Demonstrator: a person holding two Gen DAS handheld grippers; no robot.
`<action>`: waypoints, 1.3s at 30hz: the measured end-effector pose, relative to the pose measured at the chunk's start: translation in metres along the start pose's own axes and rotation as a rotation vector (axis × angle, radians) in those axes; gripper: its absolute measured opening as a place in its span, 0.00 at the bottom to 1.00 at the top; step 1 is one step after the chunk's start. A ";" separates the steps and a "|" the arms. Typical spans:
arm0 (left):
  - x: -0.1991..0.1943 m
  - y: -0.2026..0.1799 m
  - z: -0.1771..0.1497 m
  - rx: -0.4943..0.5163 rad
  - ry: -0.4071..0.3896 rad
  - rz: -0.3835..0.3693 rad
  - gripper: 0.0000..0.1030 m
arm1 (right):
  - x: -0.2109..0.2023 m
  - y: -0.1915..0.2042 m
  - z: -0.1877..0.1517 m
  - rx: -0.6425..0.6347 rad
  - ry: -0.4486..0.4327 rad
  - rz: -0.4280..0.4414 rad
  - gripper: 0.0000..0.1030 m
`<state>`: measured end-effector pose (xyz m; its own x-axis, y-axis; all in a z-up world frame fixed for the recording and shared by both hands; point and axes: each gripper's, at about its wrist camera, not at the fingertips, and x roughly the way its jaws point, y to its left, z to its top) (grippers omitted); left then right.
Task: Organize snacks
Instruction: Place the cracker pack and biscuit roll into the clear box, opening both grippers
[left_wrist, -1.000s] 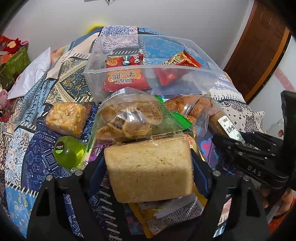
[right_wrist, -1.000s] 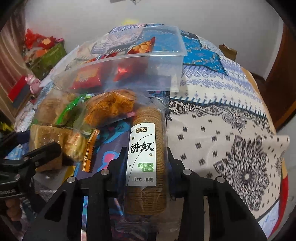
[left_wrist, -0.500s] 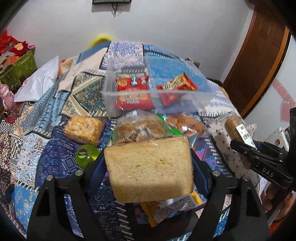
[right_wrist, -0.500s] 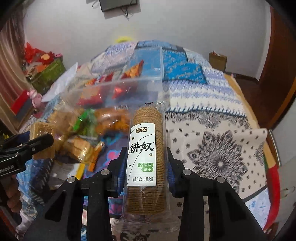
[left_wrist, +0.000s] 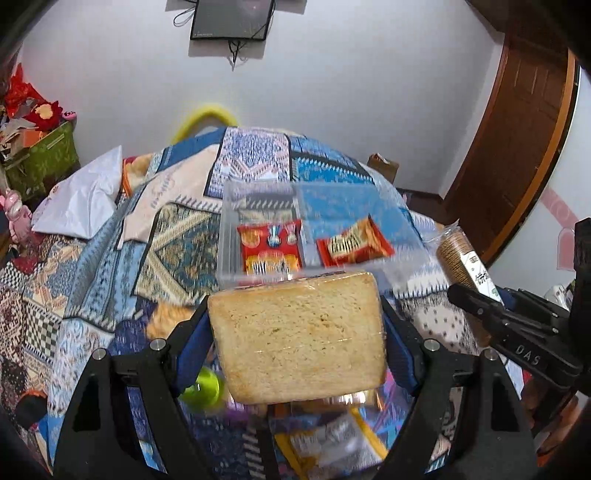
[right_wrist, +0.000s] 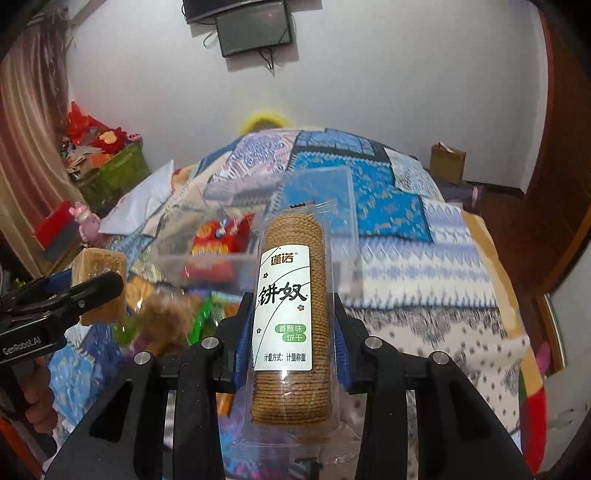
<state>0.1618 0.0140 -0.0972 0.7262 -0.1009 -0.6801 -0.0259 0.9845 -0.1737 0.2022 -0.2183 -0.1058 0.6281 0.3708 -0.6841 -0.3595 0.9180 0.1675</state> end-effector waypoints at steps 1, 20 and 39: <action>0.003 0.000 0.006 0.002 -0.008 0.003 0.79 | 0.003 0.002 0.005 -0.002 -0.004 0.003 0.33; 0.089 0.018 0.065 0.000 0.018 0.034 0.79 | 0.089 0.026 0.071 -0.020 0.018 0.062 0.33; 0.137 0.020 0.060 0.076 0.086 0.078 0.80 | 0.150 0.014 0.068 -0.013 0.206 0.098 0.35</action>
<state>0.3017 0.0288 -0.1513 0.6625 -0.0318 -0.7484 -0.0256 0.9975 -0.0651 0.3377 -0.1400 -0.1579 0.4356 0.4205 -0.7958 -0.4218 0.8764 0.2322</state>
